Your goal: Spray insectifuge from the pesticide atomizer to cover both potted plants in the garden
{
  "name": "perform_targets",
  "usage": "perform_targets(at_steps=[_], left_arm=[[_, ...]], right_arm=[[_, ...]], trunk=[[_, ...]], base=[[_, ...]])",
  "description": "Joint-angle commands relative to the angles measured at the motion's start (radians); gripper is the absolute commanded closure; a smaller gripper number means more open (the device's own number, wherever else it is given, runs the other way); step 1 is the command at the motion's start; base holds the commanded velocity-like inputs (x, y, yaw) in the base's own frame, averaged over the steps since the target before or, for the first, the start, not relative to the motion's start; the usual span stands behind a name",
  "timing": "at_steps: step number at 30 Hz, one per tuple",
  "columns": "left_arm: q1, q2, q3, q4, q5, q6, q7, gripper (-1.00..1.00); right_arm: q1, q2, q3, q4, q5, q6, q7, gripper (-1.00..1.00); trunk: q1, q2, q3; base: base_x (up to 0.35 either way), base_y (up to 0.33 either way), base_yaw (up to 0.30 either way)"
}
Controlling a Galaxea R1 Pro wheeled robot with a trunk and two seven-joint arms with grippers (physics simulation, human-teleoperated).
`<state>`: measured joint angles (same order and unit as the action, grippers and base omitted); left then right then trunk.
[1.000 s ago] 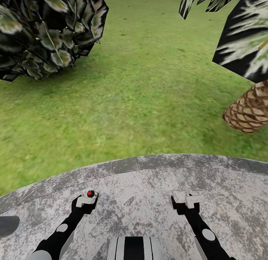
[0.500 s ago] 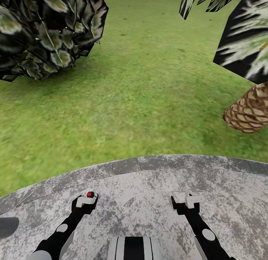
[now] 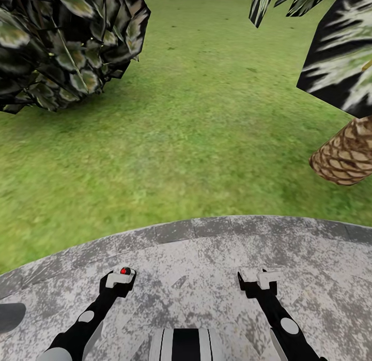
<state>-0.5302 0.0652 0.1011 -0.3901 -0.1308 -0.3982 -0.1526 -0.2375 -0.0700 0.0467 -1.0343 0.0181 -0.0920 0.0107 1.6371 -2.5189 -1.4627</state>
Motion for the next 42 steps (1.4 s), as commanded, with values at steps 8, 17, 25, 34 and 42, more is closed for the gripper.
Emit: perform_targets(at_steps=[8,17,25,34,42], left_arm=[[-0.001,-0.001,0.009,0.001,-0.010,-0.004,-0.005,-1.00],[0.000,-0.001,0.009,0.001,-0.010,-0.004,-0.005,-1.00],[0.000,-0.001,0.008,0.001,-0.010,-0.005,-0.007,-1.00],[0.000,-0.001,0.008,0.000,-0.010,-0.005,-0.007,-1.00],[0.001,0.000,0.008,0.001,-0.010,-0.005,-0.007,-1.00]], right_arm=[[0.000,-0.001,0.001,0.000,0.002,-0.002,0.002,-1.00],[0.000,-0.001,0.001,0.000,0.002,-0.003,0.002,-1.00],[0.000,-0.001,0.001,0.000,0.002,-0.003,0.001,-1.00],[0.000,-0.001,0.001,0.000,0.002,-0.002,0.002,-1.00],[0.000,-0.001,0.001,0.000,0.002,-0.003,0.002,-1.00]], trunk=[[0.000,0.000,0.001],[0.000,0.000,0.002],[0.000,0.000,0.002],[0.002,-0.001,-0.014],[0.002,-0.001,-0.014]], base=[[0.000,0.000,-0.045],[0.000,0.000,-0.017],[0.000,0.000,0.000],[0.000,0.000,0.000],[0.000,0.000,0.000]])
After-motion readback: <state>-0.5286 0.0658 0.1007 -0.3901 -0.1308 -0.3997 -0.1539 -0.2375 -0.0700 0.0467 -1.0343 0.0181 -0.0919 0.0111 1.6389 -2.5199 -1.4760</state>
